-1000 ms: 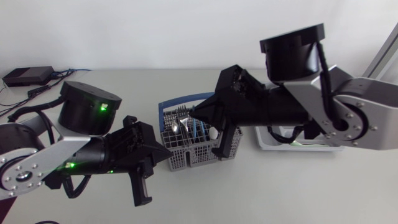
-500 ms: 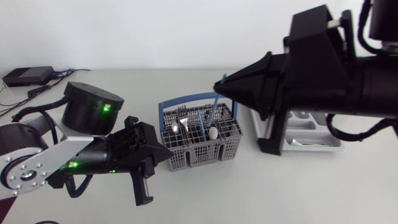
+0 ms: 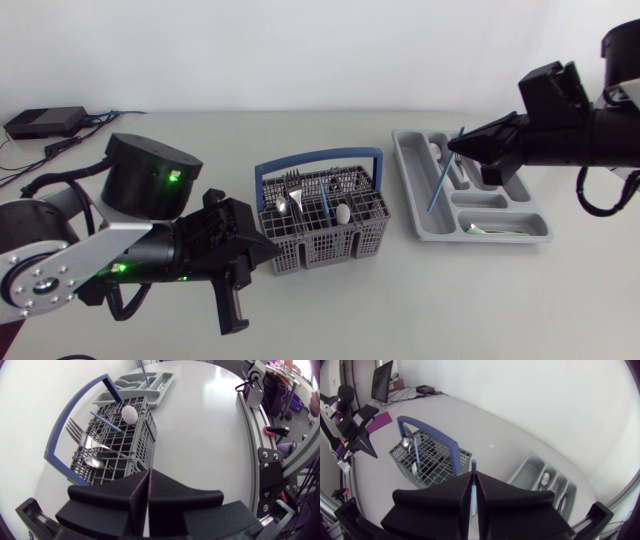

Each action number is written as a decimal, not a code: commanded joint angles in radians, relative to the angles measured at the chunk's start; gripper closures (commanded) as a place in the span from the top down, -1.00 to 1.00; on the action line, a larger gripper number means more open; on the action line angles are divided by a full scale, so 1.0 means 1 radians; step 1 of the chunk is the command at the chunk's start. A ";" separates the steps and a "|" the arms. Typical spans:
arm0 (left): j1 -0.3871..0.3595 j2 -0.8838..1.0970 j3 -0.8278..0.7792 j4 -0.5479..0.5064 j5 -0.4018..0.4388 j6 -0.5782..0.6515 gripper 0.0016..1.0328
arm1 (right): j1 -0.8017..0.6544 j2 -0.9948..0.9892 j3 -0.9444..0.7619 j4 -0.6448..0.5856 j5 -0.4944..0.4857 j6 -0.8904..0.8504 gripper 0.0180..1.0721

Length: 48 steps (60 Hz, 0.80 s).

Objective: Unload the cutlery basket into the drawer organizer.

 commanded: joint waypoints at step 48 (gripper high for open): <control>-0.004 -0.017 0.012 0.000 0.004 -0.011 -0.71 | -0.056 0.977 0.754 -0.210 0.135 0.227 -0.88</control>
